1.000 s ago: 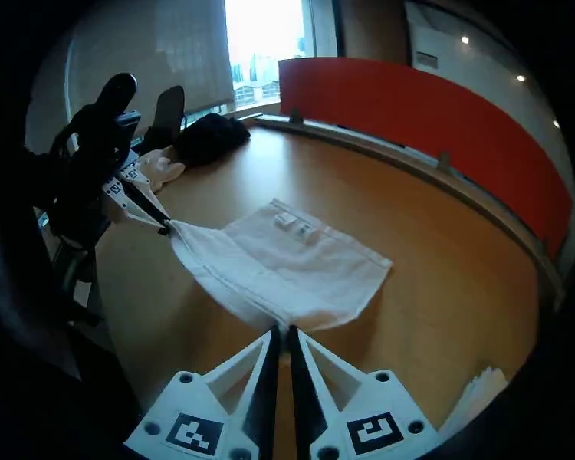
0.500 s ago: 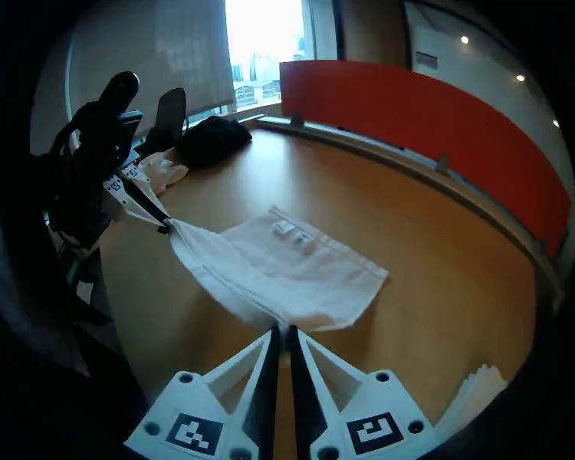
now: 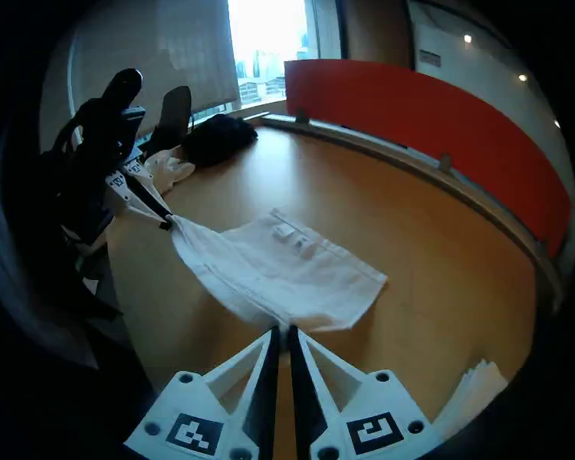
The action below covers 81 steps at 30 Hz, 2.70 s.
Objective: Fold towel
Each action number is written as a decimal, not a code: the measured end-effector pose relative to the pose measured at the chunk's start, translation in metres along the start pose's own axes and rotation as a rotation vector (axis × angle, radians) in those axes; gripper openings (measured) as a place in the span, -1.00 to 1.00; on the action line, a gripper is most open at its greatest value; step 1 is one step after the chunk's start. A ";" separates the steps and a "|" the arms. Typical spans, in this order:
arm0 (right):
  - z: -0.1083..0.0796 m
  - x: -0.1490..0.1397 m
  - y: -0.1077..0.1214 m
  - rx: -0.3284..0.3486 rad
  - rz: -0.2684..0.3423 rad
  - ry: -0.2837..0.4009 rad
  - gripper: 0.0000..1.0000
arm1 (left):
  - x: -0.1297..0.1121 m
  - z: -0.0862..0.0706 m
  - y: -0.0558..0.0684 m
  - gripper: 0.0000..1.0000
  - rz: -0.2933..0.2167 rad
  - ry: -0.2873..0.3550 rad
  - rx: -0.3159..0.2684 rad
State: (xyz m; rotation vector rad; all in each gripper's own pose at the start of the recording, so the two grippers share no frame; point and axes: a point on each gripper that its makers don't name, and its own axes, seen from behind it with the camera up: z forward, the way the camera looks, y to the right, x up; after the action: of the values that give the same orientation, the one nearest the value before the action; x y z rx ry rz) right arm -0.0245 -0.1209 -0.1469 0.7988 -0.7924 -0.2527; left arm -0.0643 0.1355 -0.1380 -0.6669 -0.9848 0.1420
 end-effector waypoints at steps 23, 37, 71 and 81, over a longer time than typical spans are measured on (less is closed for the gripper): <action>0.021 0.007 0.029 -0.020 -0.012 -0.021 -0.82 | 0.027 0.021 -0.022 -0.65 -0.005 0.020 0.051; 0.055 0.013 0.071 -0.066 -0.005 -0.054 -0.82 | 0.052 0.056 -0.053 -0.65 0.008 0.012 0.106; 0.120 -0.008 0.109 -0.111 0.064 -0.119 -0.63 | 0.047 0.131 -0.103 -0.47 0.021 -0.034 0.187; 0.133 -0.006 0.130 -0.168 0.041 -0.115 -0.14 | 0.048 0.143 -0.122 -0.12 0.081 -0.043 0.238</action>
State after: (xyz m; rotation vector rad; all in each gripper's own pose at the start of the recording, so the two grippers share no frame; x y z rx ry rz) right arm -0.1343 -0.1013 0.0014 0.6130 -0.8825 -0.3268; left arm -0.1749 0.1236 0.0211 -0.4862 -0.9640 0.3403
